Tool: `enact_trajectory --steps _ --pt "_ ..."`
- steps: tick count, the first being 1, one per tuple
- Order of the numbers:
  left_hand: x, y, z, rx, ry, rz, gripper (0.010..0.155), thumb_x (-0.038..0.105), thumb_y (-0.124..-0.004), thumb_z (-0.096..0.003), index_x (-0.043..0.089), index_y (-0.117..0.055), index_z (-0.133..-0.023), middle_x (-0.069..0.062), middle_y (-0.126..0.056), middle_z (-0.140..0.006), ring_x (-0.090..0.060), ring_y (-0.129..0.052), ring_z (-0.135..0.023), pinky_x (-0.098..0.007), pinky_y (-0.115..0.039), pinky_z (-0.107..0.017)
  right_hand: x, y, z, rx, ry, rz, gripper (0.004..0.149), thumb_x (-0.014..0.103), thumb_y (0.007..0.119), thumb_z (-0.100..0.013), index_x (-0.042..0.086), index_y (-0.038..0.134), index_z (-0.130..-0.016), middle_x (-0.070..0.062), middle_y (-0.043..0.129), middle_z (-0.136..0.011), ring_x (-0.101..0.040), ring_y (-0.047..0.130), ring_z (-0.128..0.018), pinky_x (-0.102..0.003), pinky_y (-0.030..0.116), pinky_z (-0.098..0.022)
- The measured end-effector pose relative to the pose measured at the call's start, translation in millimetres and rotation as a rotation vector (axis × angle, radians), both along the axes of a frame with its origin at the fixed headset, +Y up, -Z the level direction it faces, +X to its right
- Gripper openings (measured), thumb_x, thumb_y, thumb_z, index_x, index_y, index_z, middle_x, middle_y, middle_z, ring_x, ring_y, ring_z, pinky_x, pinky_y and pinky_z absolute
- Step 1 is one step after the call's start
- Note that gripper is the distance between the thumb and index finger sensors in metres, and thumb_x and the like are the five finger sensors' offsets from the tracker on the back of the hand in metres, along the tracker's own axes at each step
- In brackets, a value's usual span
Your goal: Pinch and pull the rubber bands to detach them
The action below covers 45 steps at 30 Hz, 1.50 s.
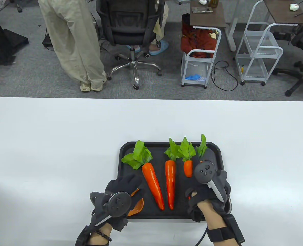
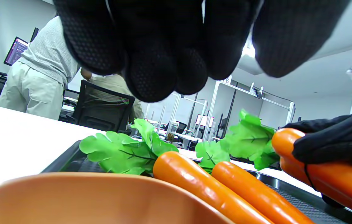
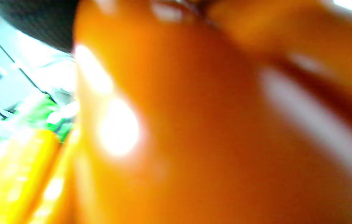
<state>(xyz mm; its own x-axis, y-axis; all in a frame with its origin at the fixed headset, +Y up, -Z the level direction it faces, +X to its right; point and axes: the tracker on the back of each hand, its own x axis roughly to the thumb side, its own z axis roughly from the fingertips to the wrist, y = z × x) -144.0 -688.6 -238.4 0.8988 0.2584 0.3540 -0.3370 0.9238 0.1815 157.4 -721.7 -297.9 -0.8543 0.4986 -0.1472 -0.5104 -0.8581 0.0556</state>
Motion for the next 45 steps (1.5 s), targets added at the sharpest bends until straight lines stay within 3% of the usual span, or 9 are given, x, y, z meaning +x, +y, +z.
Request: enact_trajectory --steps 9,14,18,22,31,33,39,45 --pt "4 -4 -1 -0.054 -0.019 0.095 0.050 0.056 -0.080 -0.0445 0.037 -0.085 -0.090 0.003 -0.100 -0.092 -0.021 -0.104 -0.074 -0.051 -0.086 -0.059 -19 4 18 0.123 0.181 -0.515 0.088 0.060 0.082 -0.049 0.024 0.030 -0.111 -0.034 0.026 -0.108 -0.062 0.082 -0.071 -0.059 0.080 -0.045" --pt "7 -5 1 -0.021 -0.038 0.172 0.050 0.057 -0.077 -0.0460 0.036 -0.083 -0.092 0.004 -0.099 -0.091 -0.020 -0.103 -0.075 -0.050 -0.085 -0.061 -40 -10 24 0.080 0.261 -0.804 0.087 0.062 0.084 -0.048 0.031 0.032 -0.111 -0.039 0.034 -0.105 -0.059 0.083 -0.073 -0.058 0.081 -0.049" --pt "10 -6 3 -0.010 -0.069 0.206 0.051 0.057 -0.077 -0.0465 0.037 -0.081 -0.093 0.004 -0.098 -0.092 -0.019 -0.102 -0.076 -0.049 -0.085 -0.062 -54 -22 28 0.020 0.293 -0.923 0.086 0.062 0.085 -0.047 0.037 0.033 -0.110 -0.040 0.042 -0.102 -0.058 0.081 -0.075 -0.057 0.079 -0.052" --pt "14 -7 3 -0.026 -0.117 0.226 0.051 0.056 -0.079 -0.0463 0.037 -0.080 -0.094 0.005 -0.098 -0.093 -0.019 -0.102 -0.077 -0.049 -0.084 -0.063 -65 -30 30 -0.022 0.326 -1.089 0.085 0.061 0.083 -0.048 0.036 0.030 -0.110 -0.040 0.041 -0.103 -0.058 0.078 -0.076 -0.058 0.076 -0.052" --pt "17 -7 7 0.038 -0.138 0.251 0.043 0.046 -0.084 -0.0472 0.035 -0.084 -0.088 0.007 -0.101 -0.082 -0.016 -0.103 -0.071 -0.047 -0.085 -0.062 -78 -39 36 -0.053 0.418 -1.264 0.085 0.059 0.076 -0.053 0.032 0.018 -0.109 -0.041 0.031 -0.103 -0.059 0.068 -0.083 -0.059 0.071 -0.058" --pt "17 -5 8 0.095 -0.131 0.227 0.038 0.046 -0.084 -0.0478 0.036 -0.086 -0.085 0.008 -0.103 -0.077 -0.014 -0.105 -0.067 -0.046 -0.086 -0.061 -80 -37 38 -0.037 0.410 -1.280 0.086 0.057 0.078 -0.052 0.031 0.019 -0.110 -0.041 0.031 -0.102 -0.060 0.068 -0.083 -0.059 0.071 -0.058" --pt "18 -4 10 0.101 -0.151 0.210 0.038 0.046 -0.082 -0.0482 0.036 -0.087 -0.084 0.008 -0.104 -0.074 -0.015 -0.105 -0.065 -0.046 -0.086 -0.060 -78 -39 38 -0.041 0.398 -1.303 0.085 0.058 0.079 -0.051 0.031 0.023 -0.109 -0.039 0.033 -0.103 -0.059 0.067 -0.086 -0.059 0.070 -0.059" --pt "26 -3 14 0.103 -0.194 0.176 0.037 0.045 -0.082 -0.0478 0.037 -0.087 -0.083 0.008 -0.104 -0.074 -0.016 -0.105 -0.065 -0.046 -0.086 -0.060 -70 -42 35 -0.021 0.374 -1.338 0.083 0.061 0.080 -0.052 0.035 0.027 -0.110 -0.035 0.037 -0.105 -0.059 0.061 -0.092 -0.069 0.055 -0.062"
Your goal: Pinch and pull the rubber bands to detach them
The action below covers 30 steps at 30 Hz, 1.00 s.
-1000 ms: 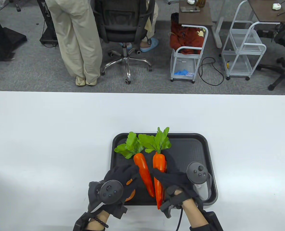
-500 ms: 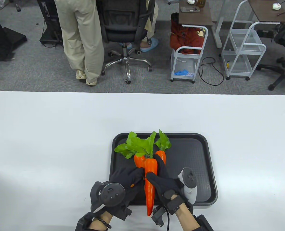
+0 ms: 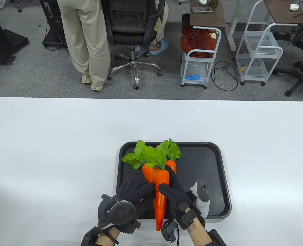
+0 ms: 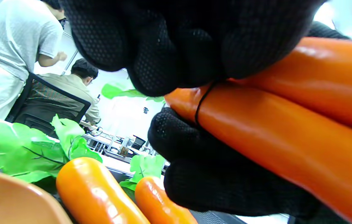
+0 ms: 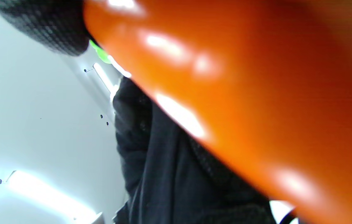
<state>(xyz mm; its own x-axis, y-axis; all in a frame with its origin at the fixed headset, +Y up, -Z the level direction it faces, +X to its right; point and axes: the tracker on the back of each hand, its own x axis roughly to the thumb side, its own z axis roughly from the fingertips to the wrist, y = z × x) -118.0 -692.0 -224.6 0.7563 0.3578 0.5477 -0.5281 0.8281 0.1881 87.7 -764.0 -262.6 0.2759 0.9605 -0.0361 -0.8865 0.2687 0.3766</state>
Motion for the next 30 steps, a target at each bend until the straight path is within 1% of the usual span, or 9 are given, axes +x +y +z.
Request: enact_trajectory --steps 4,6,9,13,16,20,21,23,30 --pt "6 1 3 0.015 -0.018 -0.015 0.037 0.046 -0.082 -0.0476 0.037 -0.086 -0.083 0.009 -0.104 -0.075 -0.016 -0.105 -0.065 -0.046 -0.087 -0.060 3 -1 -1 -0.013 -0.030 -0.070 0.081 0.062 0.081 -0.051 0.037 0.030 -0.109 -0.034 0.039 -0.106 -0.058 0.063 -0.092 -0.069 0.054 -0.063" --pt "8 1 3 0.017 -0.019 -0.025 0.037 0.046 -0.082 -0.0477 0.037 -0.086 -0.083 0.008 -0.104 -0.074 -0.014 -0.106 -0.065 -0.045 -0.087 -0.060 5 -1 -1 -0.014 -0.036 -0.073 0.082 0.061 0.082 -0.050 0.037 0.032 -0.109 -0.034 0.040 -0.106 -0.058 0.064 -0.092 -0.068 0.055 -0.063" --pt "8 1 4 0.032 -0.019 -0.031 0.036 0.046 -0.082 -0.0478 0.037 -0.086 -0.083 0.008 -0.104 -0.074 -0.014 -0.106 -0.065 -0.045 -0.087 -0.059 6 0 -1 0.014 -0.035 -0.067 0.082 0.061 0.082 -0.051 0.036 0.030 -0.109 -0.034 0.039 -0.106 -0.057 0.065 -0.092 -0.066 0.055 -0.064" --pt "11 4 9 0.104 -0.007 -0.092 0.036 0.046 -0.082 -0.0481 0.037 -0.086 -0.083 0.008 -0.105 -0.074 -0.014 -0.106 -0.063 -0.045 -0.088 -0.059 6 2 0 0.060 -0.082 -0.067 0.082 0.061 0.082 -0.050 0.037 0.030 -0.109 -0.033 0.039 -0.106 -0.055 0.066 -0.092 -0.066 0.056 -0.064" --pt "13 5 10 0.113 -0.011 -0.100 0.036 0.046 -0.082 -0.0478 0.037 -0.086 -0.082 0.008 -0.105 -0.074 -0.014 -0.106 -0.063 -0.045 -0.088 -0.058 6 3 0 0.085 -0.091 -0.094 0.082 0.061 0.082 -0.050 0.037 0.030 -0.109 -0.032 0.038 -0.107 -0.055 0.064 -0.093 -0.066 0.055 -0.065" --pt "15 5 11 0.120 -0.020 -0.123 0.036 0.046 -0.081 -0.0473 0.037 -0.085 -0.082 0.008 -0.104 -0.075 -0.016 -0.105 -0.065 -0.046 -0.087 -0.059 7 3 1 0.086 -0.106 -0.102 0.083 0.060 0.083 -0.050 0.037 0.030 -0.109 -0.032 0.039 -0.107 -0.056 0.062 -0.094 -0.067 0.052 -0.065" --pt "17 5 12 0.121 -0.032 -0.144 0.035 0.046 -0.081 -0.0472 0.037 -0.084 -0.081 0.009 -0.103 -0.075 -0.016 -0.105 -0.066 -0.046 -0.086 -0.059 10 3 0 0.088 -0.124 -0.113 0.082 0.062 0.082 -0.051 0.038 0.029 -0.109 -0.031 0.038 -0.108 -0.055 0.061 -0.095 -0.067 0.051 -0.066" --pt "19 4 14 0.136 -0.038 -0.180 0.035 0.046 -0.081 -0.0473 0.039 -0.084 -0.081 0.009 -0.103 -0.076 -0.016 -0.105 -0.066 -0.046 -0.087 -0.059 14 3 -2 0.067 -0.151 -0.161 0.083 0.061 0.083 -0.049 0.038 0.030 -0.109 -0.031 0.040 -0.107 -0.055 0.064 -0.094 -0.067 0.051 -0.065" --pt "25 3 15 0.116 -0.063 -0.187 0.035 0.046 -0.082 -0.0466 0.038 -0.085 -0.081 0.009 -0.105 -0.074 -0.014 -0.106 -0.064 -0.046 -0.088 -0.058 26 0 -5 0.047 -0.179 -0.192 0.083 0.061 0.083 -0.050 0.037 0.029 -0.109 -0.032 0.039 -0.107 -0.053 0.068 -0.092 -0.065 0.054 -0.065"
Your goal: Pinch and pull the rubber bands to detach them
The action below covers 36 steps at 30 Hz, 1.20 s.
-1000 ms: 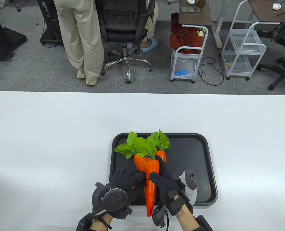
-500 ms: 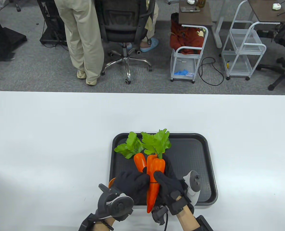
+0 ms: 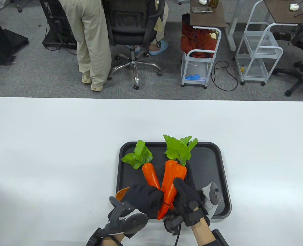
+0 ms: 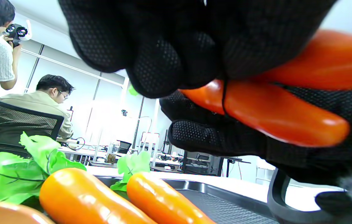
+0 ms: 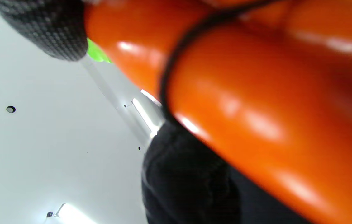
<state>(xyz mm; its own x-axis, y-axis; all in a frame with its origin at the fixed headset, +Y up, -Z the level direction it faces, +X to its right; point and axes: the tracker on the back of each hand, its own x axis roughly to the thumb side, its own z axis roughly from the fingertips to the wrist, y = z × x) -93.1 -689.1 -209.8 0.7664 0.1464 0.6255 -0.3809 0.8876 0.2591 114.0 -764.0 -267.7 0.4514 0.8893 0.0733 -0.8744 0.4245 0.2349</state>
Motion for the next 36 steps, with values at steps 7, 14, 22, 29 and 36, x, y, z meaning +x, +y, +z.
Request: enact_trajectory --steps 7,14,22,29,36 --pt "2 -1 0 -0.021 -0.017 -0.026 0.035 0.046 -0.082 -0.0460 0.038 -0.086 -0.080 0.009 -0.105 -0.073 -0.016 -0.106 -0.064 -0.047 -0.087 -0.058 8 -1 -3 -0.012 -0.025 -0.020 0.084 0.061 0.082 -0.051 0.037 0.026 -0.109 -0.033 0.038 -0.107 -0.054 0.068 -0.092 -0.065 0.054 -0.065" --pt "1 0 -1 -0.053 -0.028 -0.051 0.035 0.045 -0.083 -0.0445 0.038 -0.088 -0.078 0.008 -0.107 -0.070 -0.017 -0.107 -0.062 -0.048 -0.088 -0.057 19 -1 -4 -0.022 -0.071 -0.055 0.084 0.061 0.081 -0.051 0.038 0.025 -0.109 -0.033 0.036 -0.107 -0.054 0.067 -0.092 -0.065 0.054 -0.066" --pt "-20 7 -10 -0.106 0.066 -0.080 0.036 0.046 -0.083 -0.0433 0.035 -0.091 -0.076 0.007 -0.110 -0.064 -0.016 -0.110 -0.054 -0.045 -0.091 -0.052 28 -2 -4 -0.019 -0.130 0.046 0.083 0.060 0.082 -0.051 0.037 0.028 -0.109 -0.033 0.037 -0.107 -0.055 0.068 -0.091 -0.065 0.055 -0.065" --pt "-40 9 -20 -0.137 0.191 -0.134 0.036 0.047 -0.085 -0.0428 0.033 -0.093 -0.075 0.007 -0.111 -0.059 -0.016 -0.111 -0.049 -0.044 -0.092 -0.049 29 -3 -4 -0.027 -0.129 0.067 0.083 0.059 0.083 -0.050 0.037 0.029 -0.109 -0.033 0.038 -0.106 -0.055 0.068 -0.090 -0.066 0.055 -0.064" --pt "-49 2 -30 -0.186 0.291 -0.242 0.036 0.048 -0.086 -0.0420 0.032 -0.094 -0.074 0.007 -0.112 -0.057 -0.015 -0.111 -0.047 -0.044 -0.093 -0.048 29 -4 -5 -0.021 -0.126 0.076 0.083 0.059 0.084 -0.050 0.037 0.030 -0.109 -0.033 0.038 -0.106 -0.055 0.069 -0.090 -0.066 0.055 -0.064"
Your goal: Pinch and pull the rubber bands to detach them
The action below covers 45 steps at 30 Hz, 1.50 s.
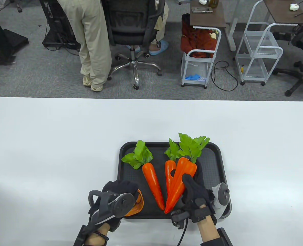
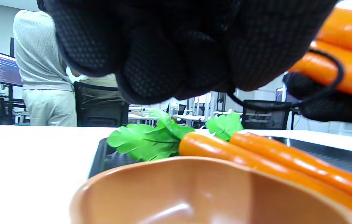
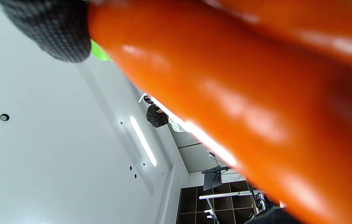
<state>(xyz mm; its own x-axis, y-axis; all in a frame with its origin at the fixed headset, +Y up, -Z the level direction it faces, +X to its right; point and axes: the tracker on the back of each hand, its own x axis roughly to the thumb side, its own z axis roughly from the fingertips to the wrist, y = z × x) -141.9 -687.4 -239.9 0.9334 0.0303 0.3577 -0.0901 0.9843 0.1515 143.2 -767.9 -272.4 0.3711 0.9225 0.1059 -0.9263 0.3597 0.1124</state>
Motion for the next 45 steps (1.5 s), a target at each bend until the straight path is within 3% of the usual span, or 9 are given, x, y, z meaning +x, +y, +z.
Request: enact_trajectory --steps 10,23,31,36,40,45 --pt "3 -14 -9 -0.080 0.084 -0.186 0.035 0.048 -0.088 -0.0409 0.033 -0.096 -0.072 0.007 -0.113 -0.055 -0.015 -0.111 -0.045 -0.044 -0.093 -0.047 1 0 0 -0.002 -0.001 0.008 0.083 0.059 0.084 -0.049 0.037 0.031 -0.109 -0.034 0.039 -0.106 -0.056 0.070 -0.089 -0.066 0.056 -0.063" --pt "24 -29 -9 -0.076 0.074 -0.390 0.034 0.049 -0.093 -0.0376 0.034 -0.099 -0.067 0.008 -0.114 -0.052 -0.016 -0.111 -0.042 -0.042 -0.094 -0.045 2 1 1 0.002 0.004 0.015 0.083 0.059 0.084 -0.049 0.037 0.030 -0.109 -0.033 0.039 -0.106 -0.055 0.070 -0.089 -0.066 0.057 -0.063" --pt "26 -27 -9 -0.078 0.103 -0.412 0.037 0.051 -0.092 -0.0371 0.035 -0.099 -0.070 0.009 -0.114 -0.054 -0.012 -0.112 -0.044 -0.042 -0.094 -0.045 3 4 2 0.013 0.010 0.045 0.083 0.060 0.082 -0.051 0.036 0.027 -0.109 -0.034 0.036 -0.106 -0.056 0.069 -0.089 -0.067 0.056 -0.063" --pt "22 -17 -4 -0.039 0.106 -0.352 0.041 0.053 -0.091 -0.0374 0.036 -0.096 -0.075 0.009 -0.113 -0.061 -0.013 -0.111 -0.049 -0.043 -0.092 -0.048 13 16 2 0.030 -0.102 0.235 0.084 0.060 0.080 -0.050 0.034 0.026 -0.109 -0.035 0.033 -0.106 -0.057 0.074 -0.083 -0.068 0.059 -0.060" --pt "21 -9 2 0.021 0.080 -0.232 0.045 0.055 -0.087 -0.0398 0.037 -0.092 -0.081 0.009 -0.109 -0.072 -0.015 -0.110 -0.059 -0.045 -0.090 -0.053 25 28 -4 0.034 -0.177 0.529 0.084 0.059 0.080 -0.050 0.034 0.025 -0.109 -0.032 0.026 -0.108 -0.058 0.078 -0.078 -0.069 0.061 -0.057" --pt "24 -9 4 0.013 0.037 -0.139 0.051 0.056 -0.083 -0.0421 0.038 -0.086 -0.089 0.005 -0.102 -0.091 -0.020 -0.106 -0.072 -0.048 -0.088 -0.057 35 34 -14 -0.066 -0.222 0.764 0.084 0.057 0.078 -0.051 0.032 0.024 -0.109 -0.033 0.025 -0.107 -0.061 0.076 -0.078 -0.071 0.059 -0.056"
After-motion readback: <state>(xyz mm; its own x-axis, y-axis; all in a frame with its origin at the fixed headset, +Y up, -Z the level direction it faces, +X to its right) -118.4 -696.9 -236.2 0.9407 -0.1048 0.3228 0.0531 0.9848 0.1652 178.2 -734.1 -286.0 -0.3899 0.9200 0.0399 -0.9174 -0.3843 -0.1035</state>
